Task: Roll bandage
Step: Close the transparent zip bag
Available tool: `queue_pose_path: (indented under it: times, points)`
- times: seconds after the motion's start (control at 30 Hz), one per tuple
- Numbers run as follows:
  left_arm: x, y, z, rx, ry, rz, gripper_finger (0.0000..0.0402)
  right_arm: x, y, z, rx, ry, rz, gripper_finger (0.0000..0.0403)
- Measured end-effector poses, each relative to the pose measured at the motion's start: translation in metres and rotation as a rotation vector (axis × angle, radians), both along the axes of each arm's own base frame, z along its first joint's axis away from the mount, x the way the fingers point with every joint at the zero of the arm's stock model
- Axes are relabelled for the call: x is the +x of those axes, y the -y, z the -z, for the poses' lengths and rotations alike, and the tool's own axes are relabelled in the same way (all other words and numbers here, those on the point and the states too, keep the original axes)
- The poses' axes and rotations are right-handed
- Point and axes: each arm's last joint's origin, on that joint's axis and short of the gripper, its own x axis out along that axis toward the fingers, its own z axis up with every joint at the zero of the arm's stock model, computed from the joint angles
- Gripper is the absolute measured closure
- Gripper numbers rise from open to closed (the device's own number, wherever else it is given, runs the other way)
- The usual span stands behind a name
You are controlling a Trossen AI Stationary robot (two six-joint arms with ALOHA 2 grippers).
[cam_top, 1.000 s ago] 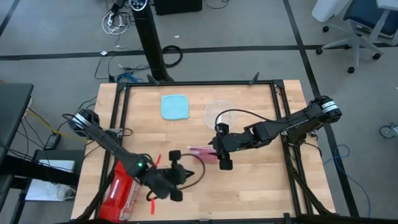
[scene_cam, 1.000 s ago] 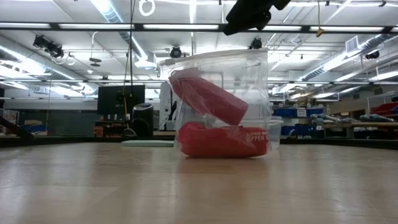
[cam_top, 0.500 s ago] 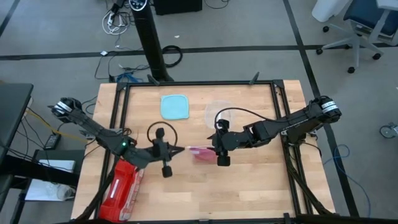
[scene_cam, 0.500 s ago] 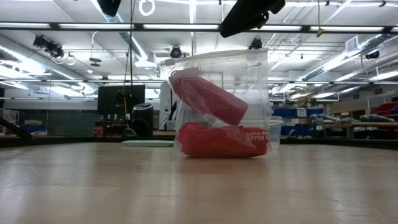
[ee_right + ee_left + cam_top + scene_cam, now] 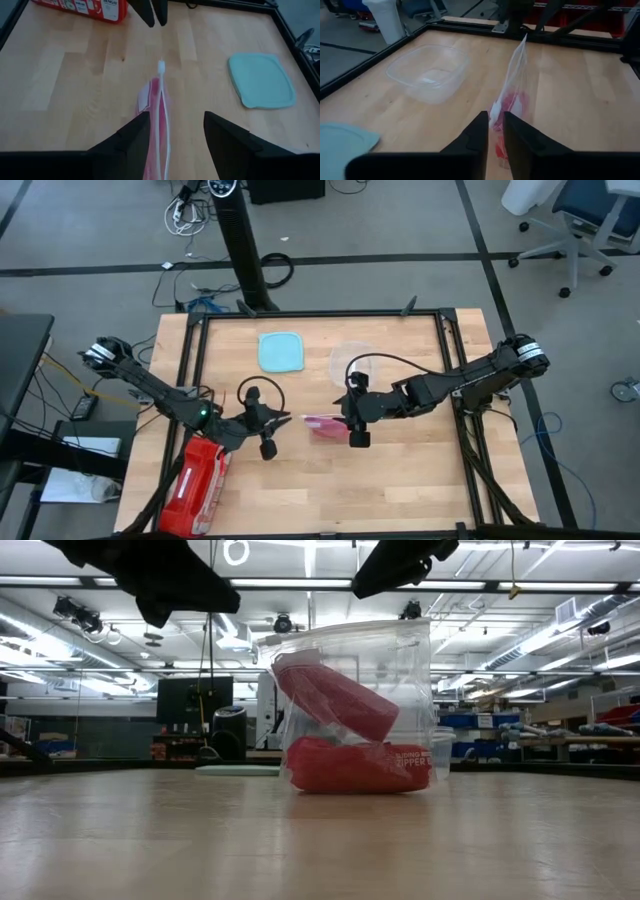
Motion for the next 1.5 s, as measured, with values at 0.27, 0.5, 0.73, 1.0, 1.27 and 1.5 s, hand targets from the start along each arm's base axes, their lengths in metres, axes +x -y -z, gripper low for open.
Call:
queue_pose_path:
  times: [0.27, 0.5, 0.73, 1.0, 1.27, 1.5]
  points:
    - [-0.001, -0.001, 0.003, -0.007, -0.027, -0.01, 0.0271, 0.001, 0.0, -0.002, 0.001, 0.019, -0.004, 0.0221]
    - [-0.005, -0.005, 0.012, -0.012, -0.096, -0.049, 0.0231, 0.002, -0.001, -0.003, -0.002, 0.037, -0.013, 0.0222]
    - [-0.005, -0.005, 0.026, -0.062, -0.101, -0.074, 0.0229, 0.007, -0.004, -0.005, 0.044, 0.081, -0.066, 0.0224]
    - [0.019, -0.007, 0.047, -0.073, -0.052, -0.008, 0.0229, 0.011, -0.004, -0.002, 0.035, 0.08, -0.074, 0.0226]
    - [0.04, -0.009, 0.068, -0.062, -0.026, 0.012, 0.0229, 0.011, -0.004, 0.0, 0.03, 0.062, -0.073, 0.0227]
    - [0.048, -0.009, 0.078, -0.085, -0.016, 0.058, 0.0229, 0.011, -0.003, 0.0, 0.027, 0.06, -0.068, 0.0229]
